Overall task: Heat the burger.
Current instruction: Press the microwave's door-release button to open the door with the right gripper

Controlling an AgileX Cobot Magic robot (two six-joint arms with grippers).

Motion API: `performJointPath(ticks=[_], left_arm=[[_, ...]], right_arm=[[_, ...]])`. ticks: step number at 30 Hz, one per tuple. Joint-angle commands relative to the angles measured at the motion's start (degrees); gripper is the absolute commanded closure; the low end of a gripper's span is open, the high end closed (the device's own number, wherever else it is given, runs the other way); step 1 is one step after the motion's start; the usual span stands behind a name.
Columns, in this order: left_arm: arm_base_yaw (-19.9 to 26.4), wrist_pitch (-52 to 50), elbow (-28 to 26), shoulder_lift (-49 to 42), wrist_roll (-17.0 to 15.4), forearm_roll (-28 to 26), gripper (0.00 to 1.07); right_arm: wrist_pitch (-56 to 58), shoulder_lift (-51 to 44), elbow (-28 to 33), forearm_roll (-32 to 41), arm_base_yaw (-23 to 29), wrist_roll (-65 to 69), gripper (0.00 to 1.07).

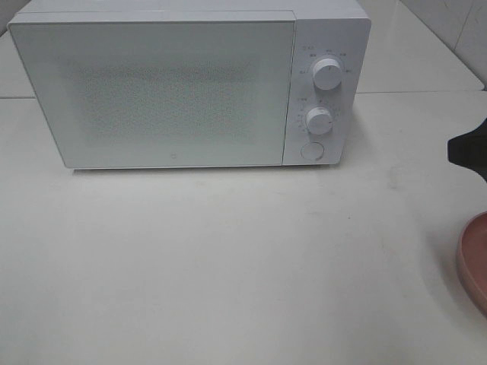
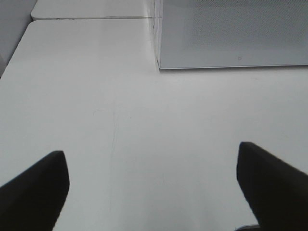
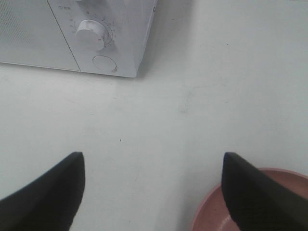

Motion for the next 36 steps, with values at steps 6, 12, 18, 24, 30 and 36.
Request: performJointPath(ticks=[6, 12, 18, 24, 30, 36], left_arm=[[-0.23, -0.86, 0.06, -1.43, -0.29, -0.29, 0.2], [-0.23, -0.86, 0.06, -1.43, -0.29, -0.29, 0.2], [-0.23, -0.86, 0.06, -1.43, -0.29, -0.29, 0.2], [-0.23, -0.86, 0.06, -1.43, -0.29, -0.29, 0.2], [-0.23, -0.86, 0.06, -1.43, -0.29, -0.29, 0.2], [-0.23, -0.86, 0.06, -1.43, -0.29, -0.29, 0.2]], right_arm=[[-13.18, 8.94, 2.29, 0.23, -0.34, -0.23, 0.32], [-25.61, 13.29, 6.36, 0.23, -0.23, -0.23, 0.32], [-39.25, 18.11, 11.06, 2.06, 1.09, -0.57, 0.32], [-49.22, 25.15, 12.72, 12.49, 10.14, -9.97, 0.32], [-59.13, 30.94, 12.72, 26.64, 19.31, -20.45, 0.32], [-70.07, 34.89, 12.66, 40.11, 28.76, -27.56, 0.32]])
